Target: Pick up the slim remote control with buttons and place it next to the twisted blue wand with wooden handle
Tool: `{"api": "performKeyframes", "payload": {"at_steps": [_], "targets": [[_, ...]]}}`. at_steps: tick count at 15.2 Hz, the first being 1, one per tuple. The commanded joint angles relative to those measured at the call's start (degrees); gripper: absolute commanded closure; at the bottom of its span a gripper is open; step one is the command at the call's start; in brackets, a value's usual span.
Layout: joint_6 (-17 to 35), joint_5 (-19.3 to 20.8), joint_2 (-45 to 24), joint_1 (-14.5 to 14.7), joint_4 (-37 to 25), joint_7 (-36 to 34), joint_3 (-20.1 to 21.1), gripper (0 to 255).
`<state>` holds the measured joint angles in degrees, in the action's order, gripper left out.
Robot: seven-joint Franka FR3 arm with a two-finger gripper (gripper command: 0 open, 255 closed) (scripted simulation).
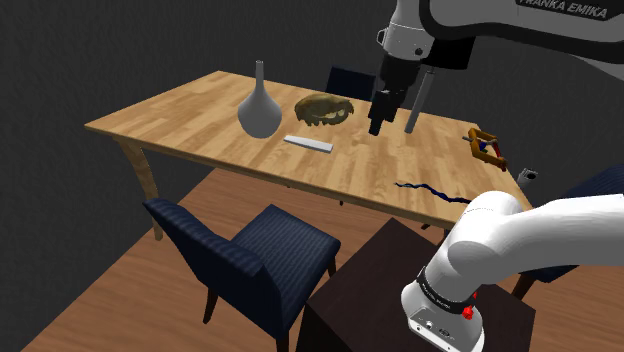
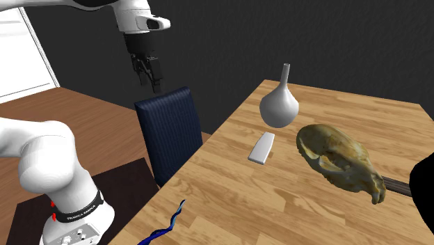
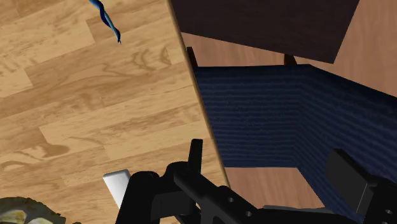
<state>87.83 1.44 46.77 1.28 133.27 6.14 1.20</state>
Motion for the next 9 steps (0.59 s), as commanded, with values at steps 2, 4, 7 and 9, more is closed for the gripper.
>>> {"api": "performKeyframes", "payload": {"at_steps": [2, 4, 7, 9], "targets": [[1.58, 0.51, -1.38, -0.07, 0.21, 1.14, -0.79, 0], [4.7, 1.44, -4.35, -0.19, 0.38, 3.39, -2.33, 0], [9.25, 2.56, -9.29, -0.3, 0.01, 6.7, -4.58, 0], [12.16, 3.1, -12.87, -0.35, -0.66, 8.89, -6.0, 0]]}}
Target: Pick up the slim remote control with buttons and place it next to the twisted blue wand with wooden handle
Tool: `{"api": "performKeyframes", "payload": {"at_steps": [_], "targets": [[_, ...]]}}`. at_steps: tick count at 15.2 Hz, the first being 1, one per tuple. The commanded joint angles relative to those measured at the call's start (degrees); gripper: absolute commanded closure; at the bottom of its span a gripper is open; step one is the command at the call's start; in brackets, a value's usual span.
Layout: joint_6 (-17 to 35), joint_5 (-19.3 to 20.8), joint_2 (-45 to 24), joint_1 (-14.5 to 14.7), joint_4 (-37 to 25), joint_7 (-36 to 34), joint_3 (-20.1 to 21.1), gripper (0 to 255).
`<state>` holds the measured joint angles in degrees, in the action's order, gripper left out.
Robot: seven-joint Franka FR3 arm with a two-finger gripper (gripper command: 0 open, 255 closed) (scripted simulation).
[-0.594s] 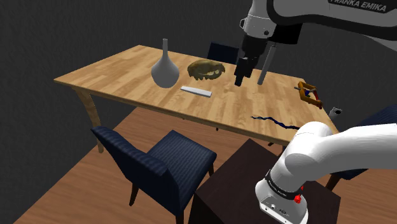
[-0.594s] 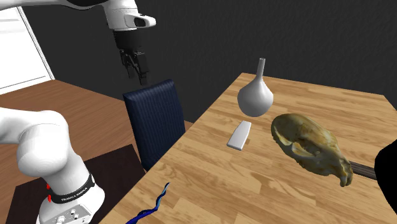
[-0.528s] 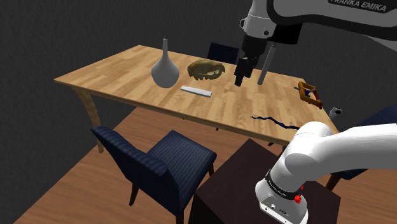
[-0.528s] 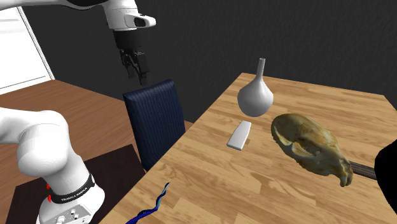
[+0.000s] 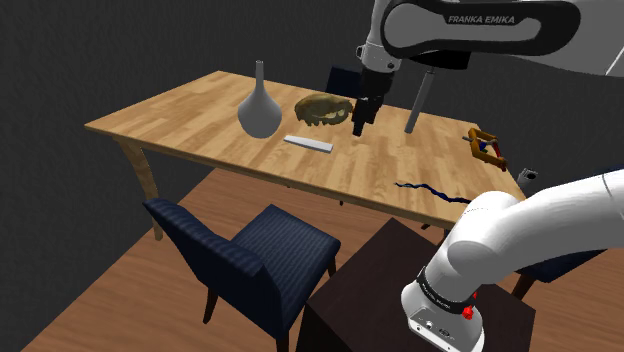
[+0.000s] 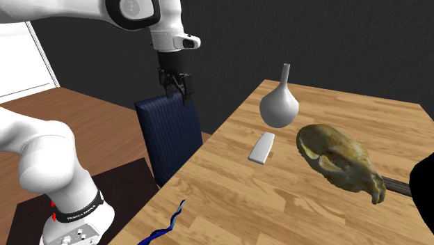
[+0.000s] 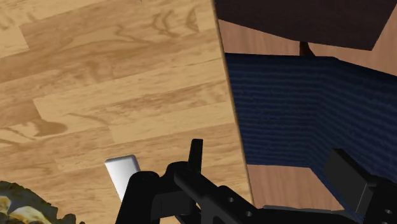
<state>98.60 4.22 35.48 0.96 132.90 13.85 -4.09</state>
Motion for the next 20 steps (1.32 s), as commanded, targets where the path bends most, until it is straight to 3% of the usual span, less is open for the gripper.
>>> {"api": "performKeyframes", "payload": {"at_steps": [1, 11, 20], "targets": [[2.79, 0.51, -3.44, -0.02, -0.74, 2.28, -1.41, 0], [14.17, -0.52, -24.09, 0.18, -9.8, 13.57, -7.18, 0], [18.79, -5.6, -44.56, -1.06, -24.8, 24.02, -9.26, 0]]}}
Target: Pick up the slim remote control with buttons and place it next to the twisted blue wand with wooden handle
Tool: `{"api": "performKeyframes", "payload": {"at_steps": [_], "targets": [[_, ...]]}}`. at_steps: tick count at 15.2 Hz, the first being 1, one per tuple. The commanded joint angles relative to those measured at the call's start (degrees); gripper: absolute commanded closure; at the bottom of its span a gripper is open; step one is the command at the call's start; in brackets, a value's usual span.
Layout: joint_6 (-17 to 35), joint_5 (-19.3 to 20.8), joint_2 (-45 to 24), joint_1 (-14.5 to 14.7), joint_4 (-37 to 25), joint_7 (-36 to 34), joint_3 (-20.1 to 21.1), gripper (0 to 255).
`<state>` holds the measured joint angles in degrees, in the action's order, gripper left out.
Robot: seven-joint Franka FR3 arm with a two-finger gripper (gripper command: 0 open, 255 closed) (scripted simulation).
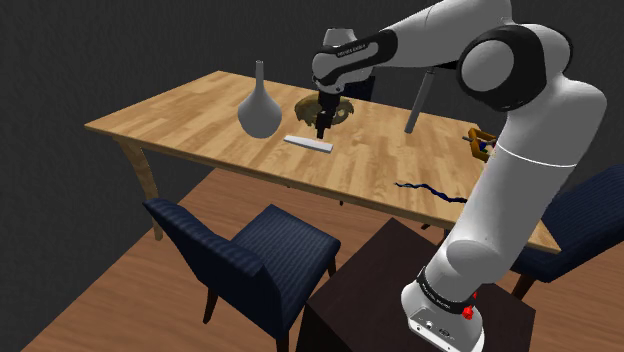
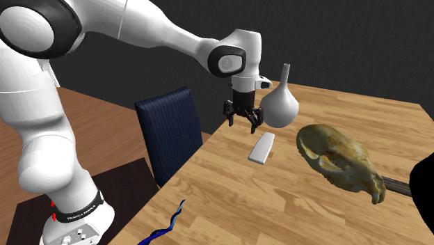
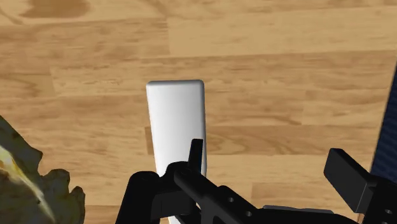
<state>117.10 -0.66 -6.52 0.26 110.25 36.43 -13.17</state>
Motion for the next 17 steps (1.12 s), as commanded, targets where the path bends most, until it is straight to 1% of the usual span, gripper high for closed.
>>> {"api": "performKeyframes", "payload": {"at_steps": [1, 5, 8, 9, 17], "targets": [[0.41, -1.35, -4.9, -0.69, -4.26, 2.5, -0.14, 0], [0.08, -3.63, -14.45, -2.3, -13.69, 6.29, 0.41, 0], [-1.1, -4.97, -21.94, -3.73, -22.09, 8.61, 1.13, 0], [-1.4, -5.16, -23.3, -4.0, -23.7, 8.96, 1.29, 0], [3.29, -5.68, -25.53, -4.16, -21.21, 9.3, 1.62, 0]]}}
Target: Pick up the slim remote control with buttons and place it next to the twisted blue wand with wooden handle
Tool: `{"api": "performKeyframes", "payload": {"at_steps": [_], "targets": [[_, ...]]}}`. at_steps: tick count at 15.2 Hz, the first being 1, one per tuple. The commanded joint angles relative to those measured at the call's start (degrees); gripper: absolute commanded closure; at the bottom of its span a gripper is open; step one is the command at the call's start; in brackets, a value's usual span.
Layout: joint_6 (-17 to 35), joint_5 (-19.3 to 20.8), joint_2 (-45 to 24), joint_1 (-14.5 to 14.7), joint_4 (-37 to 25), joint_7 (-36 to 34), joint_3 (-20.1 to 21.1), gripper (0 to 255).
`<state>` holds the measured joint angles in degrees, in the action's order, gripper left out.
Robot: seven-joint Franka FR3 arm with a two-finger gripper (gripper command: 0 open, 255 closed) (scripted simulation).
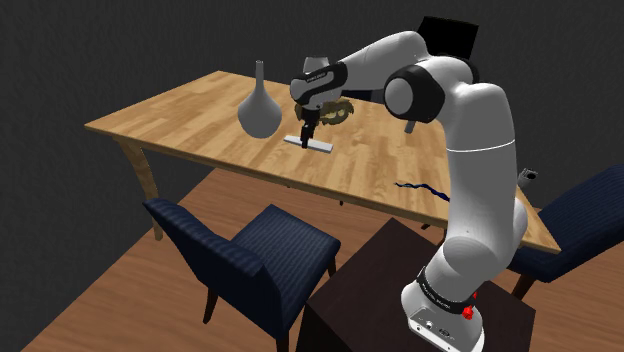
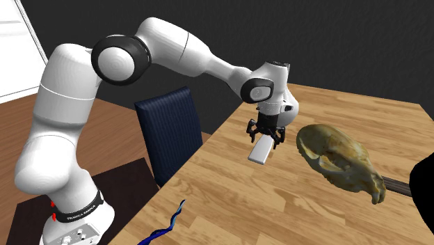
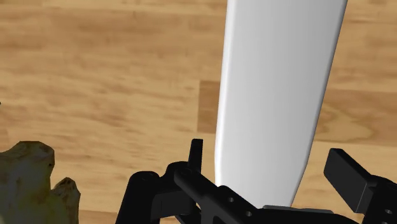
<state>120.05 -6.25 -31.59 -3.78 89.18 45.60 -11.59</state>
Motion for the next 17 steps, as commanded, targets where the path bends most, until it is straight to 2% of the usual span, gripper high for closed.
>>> {"api": "performKeyframes", "payload": {"at_steps": [1, 7, 8, 17], "targets": [[0.34, -0.1, -0.47, -0.12, -0.15, 0.13, 0.03, 0], [0.34, -0.1, -0.47, -0.12, -0.16, 0.13, 0.04, 0], [0.34, -0.1, -0.47, -0.12, -0.16, 0.13, 0.04, 255], [0.34, -0.1, -0.47, -0.12, -0.16, 0.13, 0.04, 255]]}}
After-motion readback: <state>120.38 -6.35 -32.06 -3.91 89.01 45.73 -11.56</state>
